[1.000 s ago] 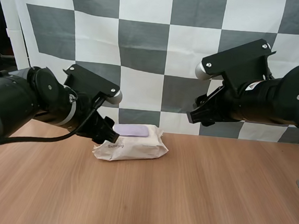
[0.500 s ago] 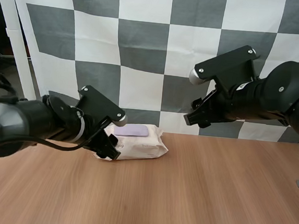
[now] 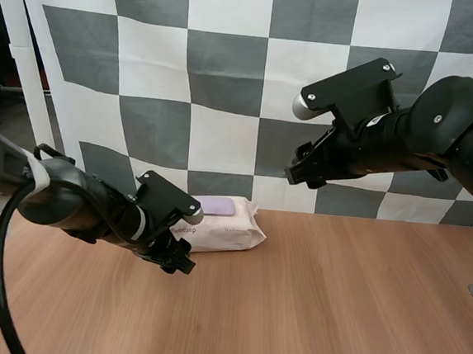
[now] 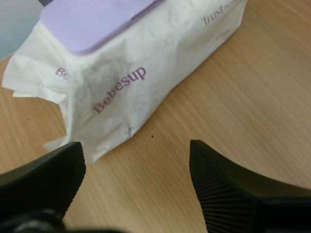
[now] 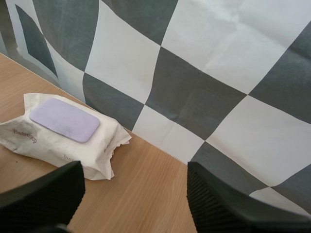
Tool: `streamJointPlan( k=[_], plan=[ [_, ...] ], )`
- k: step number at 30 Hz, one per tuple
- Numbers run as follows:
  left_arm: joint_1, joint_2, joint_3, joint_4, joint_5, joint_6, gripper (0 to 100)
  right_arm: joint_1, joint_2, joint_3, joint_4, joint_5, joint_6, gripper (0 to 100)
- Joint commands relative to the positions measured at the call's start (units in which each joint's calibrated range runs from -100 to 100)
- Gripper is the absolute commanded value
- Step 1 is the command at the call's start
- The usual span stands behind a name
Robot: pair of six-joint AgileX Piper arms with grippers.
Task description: Open the wet wipes lid
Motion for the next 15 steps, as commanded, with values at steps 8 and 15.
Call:
streamJointPlan(
  k=[8,15],
  plan=[
    [2.66,5.77,-6.89,-18.32,11.39,25.14,100,0.02,0.74,-0.15,1.32,2.08,-0.73,100],
    [2.66,12.43,-10.76,-17.96,13.27,25.14,100,0.02,3.11,-0.15,4.02,2.59,-2.32,100]
  ],
)
